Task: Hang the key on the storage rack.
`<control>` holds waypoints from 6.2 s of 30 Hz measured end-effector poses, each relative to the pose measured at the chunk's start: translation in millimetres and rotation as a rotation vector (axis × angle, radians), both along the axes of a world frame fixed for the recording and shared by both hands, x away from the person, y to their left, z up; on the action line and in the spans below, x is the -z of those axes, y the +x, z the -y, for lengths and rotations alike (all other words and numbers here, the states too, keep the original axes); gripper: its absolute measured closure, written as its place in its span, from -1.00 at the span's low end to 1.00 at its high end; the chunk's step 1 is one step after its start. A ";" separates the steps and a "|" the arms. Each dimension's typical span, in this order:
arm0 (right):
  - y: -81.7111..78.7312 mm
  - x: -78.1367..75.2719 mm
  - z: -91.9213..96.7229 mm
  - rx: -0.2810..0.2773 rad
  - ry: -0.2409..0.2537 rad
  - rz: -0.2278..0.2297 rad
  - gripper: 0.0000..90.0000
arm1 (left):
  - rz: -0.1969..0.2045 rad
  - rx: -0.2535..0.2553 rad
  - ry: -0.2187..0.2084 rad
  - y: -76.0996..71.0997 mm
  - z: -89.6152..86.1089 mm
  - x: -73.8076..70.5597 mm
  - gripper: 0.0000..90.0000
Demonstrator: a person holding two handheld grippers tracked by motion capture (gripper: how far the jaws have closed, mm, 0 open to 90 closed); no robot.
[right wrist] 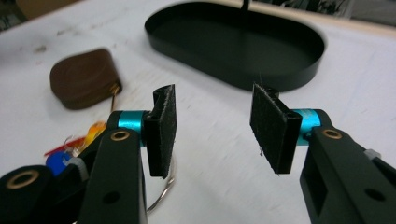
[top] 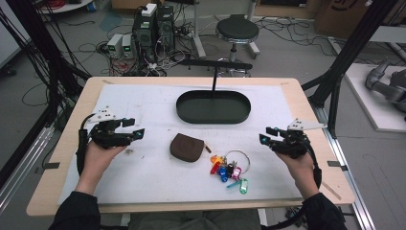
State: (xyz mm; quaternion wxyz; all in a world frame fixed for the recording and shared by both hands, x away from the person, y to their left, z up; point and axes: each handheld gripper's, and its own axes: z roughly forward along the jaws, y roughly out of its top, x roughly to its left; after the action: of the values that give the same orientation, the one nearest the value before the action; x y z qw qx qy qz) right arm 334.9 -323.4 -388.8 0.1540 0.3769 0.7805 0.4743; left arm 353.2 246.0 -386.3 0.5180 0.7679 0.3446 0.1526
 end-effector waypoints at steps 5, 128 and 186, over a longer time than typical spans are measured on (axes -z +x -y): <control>-13.4 15.0 -20.2 0.016 -0.044 -0.075 0.19 | -0.011 -0.007 0.004 0.3 -2.3 4.1 -0.24; 20.6 53.1 -53.1 -0.027 -0.317 -0.111 0.92 | -0.031 -0.026 0.019 -5.0 -6.1 12.9 -0.26; -0.6 -11.7 -69.2 -0.279 0.031 -0.100 0.95 | -0.031 -0.018 0.021 -5.3 -5.1 13.8 -0.26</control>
State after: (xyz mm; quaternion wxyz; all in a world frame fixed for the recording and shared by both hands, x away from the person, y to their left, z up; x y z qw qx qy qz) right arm 334.3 -254.2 -377.1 0.0418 0.2904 0.8245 0.4839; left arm 347.9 251.1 -400.1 0.5033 0.7724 0.3576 0.1490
